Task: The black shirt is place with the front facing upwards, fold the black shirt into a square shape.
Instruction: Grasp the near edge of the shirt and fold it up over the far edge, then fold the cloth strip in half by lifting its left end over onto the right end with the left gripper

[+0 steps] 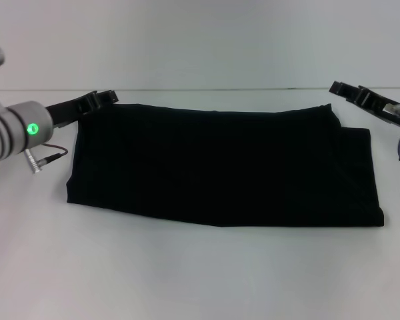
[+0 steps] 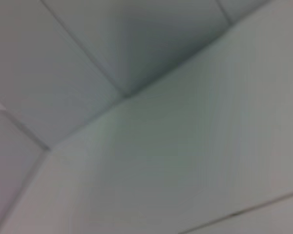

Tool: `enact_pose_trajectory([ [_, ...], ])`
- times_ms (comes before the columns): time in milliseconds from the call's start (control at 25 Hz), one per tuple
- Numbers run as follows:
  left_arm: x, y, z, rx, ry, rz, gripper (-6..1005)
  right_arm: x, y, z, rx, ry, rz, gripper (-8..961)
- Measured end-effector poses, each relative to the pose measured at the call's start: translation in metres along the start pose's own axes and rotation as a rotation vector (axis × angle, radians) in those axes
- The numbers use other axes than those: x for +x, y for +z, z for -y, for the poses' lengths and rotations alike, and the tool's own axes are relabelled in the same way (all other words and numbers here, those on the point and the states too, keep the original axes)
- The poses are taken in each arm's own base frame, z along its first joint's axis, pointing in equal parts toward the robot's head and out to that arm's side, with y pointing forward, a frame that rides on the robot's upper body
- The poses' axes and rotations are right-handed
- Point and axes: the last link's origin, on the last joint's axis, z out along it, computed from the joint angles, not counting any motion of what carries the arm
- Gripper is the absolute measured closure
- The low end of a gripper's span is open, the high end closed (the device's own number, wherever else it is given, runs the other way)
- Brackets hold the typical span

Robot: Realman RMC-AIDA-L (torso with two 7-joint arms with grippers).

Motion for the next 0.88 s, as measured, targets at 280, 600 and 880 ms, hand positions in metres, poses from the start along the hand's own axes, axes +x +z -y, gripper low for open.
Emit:
enact_pose_trajectory([
  [280, 0.003, -0.057, 0.022, -0.251, -0.205, 0.041, 419, 0.023, -0.038, -0.009, -0.257, -0.206, 0.024, 409],
  [600, -0.012, -0.093, 0.051, -0.234, -0.301, 0.143, 166, 0.05, -0.05, -0.009, -0.322, -0.368, -0.036, 253],
  [880, -0.025, -0.079, 0.048, -0.166, -0.235, 0.236, 95, 0.06, -0.05, -0.01, -0.332, -0.391, -0.083, 71],
])
